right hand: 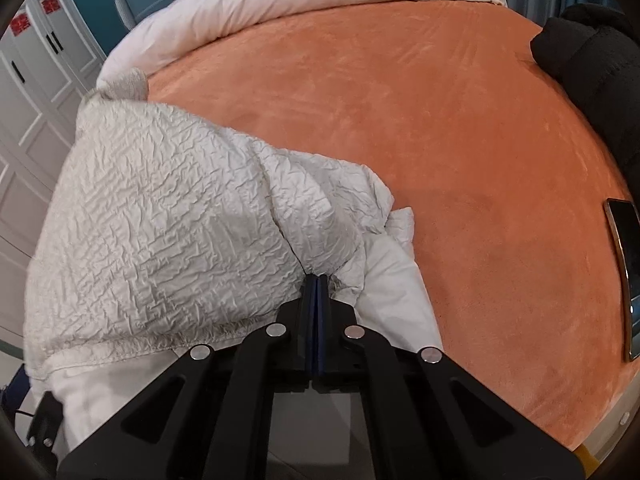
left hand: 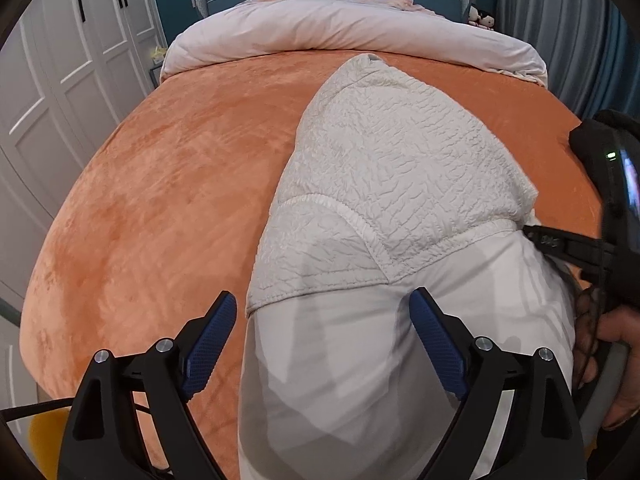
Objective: Fold large clothes
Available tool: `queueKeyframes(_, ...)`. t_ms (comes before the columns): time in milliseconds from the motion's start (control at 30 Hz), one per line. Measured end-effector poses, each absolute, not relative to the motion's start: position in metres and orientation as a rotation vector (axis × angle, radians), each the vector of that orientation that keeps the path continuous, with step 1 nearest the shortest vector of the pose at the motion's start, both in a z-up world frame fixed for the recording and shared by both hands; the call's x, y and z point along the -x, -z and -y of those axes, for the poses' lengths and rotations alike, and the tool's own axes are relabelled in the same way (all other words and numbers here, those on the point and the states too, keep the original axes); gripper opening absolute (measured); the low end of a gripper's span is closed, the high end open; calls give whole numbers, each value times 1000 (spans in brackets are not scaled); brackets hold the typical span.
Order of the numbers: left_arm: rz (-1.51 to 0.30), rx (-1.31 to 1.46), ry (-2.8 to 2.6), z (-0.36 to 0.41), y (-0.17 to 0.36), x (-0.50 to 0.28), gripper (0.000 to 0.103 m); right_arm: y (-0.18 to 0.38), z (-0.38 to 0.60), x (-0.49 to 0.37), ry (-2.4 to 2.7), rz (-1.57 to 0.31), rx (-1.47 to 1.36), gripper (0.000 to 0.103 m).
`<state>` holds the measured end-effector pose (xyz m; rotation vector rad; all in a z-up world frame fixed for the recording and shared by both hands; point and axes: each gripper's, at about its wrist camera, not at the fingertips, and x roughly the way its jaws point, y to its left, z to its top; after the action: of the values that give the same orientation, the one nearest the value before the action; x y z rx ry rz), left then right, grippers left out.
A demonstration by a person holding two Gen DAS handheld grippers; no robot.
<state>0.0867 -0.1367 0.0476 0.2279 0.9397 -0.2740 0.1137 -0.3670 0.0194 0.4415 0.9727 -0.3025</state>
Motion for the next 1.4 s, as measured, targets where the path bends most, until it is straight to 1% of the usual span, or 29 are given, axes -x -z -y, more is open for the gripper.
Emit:
queueKeyframes(67,-940,-242,257,137,-49,-87,88,-35,366,-99,301,-939,-483,0)
queueKeyframes(100,-942,-242,252,135,-48,-86,88,-46,366,-85,286,-906,-513,4)
queueKeyframes(167,-942,-238,248,133,-49,-86,88,-60,363,-63,258,-878,-536,4)
queueKeyframes(233,-939,-242,241,133,-50,-84,87,-67,355,-38,230,-888,-536,4)
queueKeyframes(367,-933,-252,232,134,-51,-81,86,-59,333,-12,178,-955,-507,4)
queueKeyframes(433,-932,-252,224,134,-50,-79,86,-35,321,-4,149,-1023,-504,3)
queueKeyframes(500,-933,-255,220,134,-49,-79,87,-14,314,-2,137,-1047,-509,0)
queueKeyframes(567,-935,-255,222,134,-48,-79,87,-11,315,-1,140,-1042,-524,0)
queueKeyframes(633,-953,-242,230,132,-50,-80,86,-22,318,-1,149,-1061,-539,1)
queueKeyframes(700,-966,-143,274,118,-62,-85,86,-40,325,5,145,-1001,-547,9)
queueKeyframes(733,-952,-69,295,107,-72,-89,86,-50,332,11,147,-959,-551,15)
queueKeyframes(800,-940,38,321,89,-86,-102,89,-68,349,16,181,-877,-565,54)
queueKeyframes(833,-943,89,337,81,-88,-112,90,-72,359,16,198,-845,-580,57)
queueKeyframes(900,-981,145,351,74,-84,-133,90,-70,375,6,222,-847,-609,57)
queueKeyframes(1033,-1049,123,338,80,-55,-164,90,-47,389,-22,179,-889,-703,57)
queueKeyframes(1067,-1062,118,345,82,-50,-166,90,-39,384,-26,162,-901,-719,59)
queueKeyframes(1100,-1083,127,365,84,-43,-169,90,-28,388,-36,145,-923,-743,56)
queueKeyframes(1133,-1097,144,369,84,-40,-171,90,-25,385,-40,130,-929,-758,47)
queueKeyframes(1167,-1101,163,379,85,-39,-171,90,-29,383,-41,88,-909,-780,22)
queueKeyframes(1200,-1098,178,395,86,-41,-169,90,-42,384,-39,76,-876,-772,10)
queueKeyframes(1267,-1079,178,423,86,-48,-165,90,-62,384,-22,56,-786,-765,5)
queueKeyframes(1300,-1072,169,438,86,-51,-163,90,-67,385,-9,71,-770,-767,4)
queueKeyframes(1367,-1073,166,456,88,-50,-160,90,-52,387,-1,132,-820,-760,2)
queueKeyframes(1400,-1087,166,460,89,-43,-160,90,-28,385,-1,178,-901,-748,0)
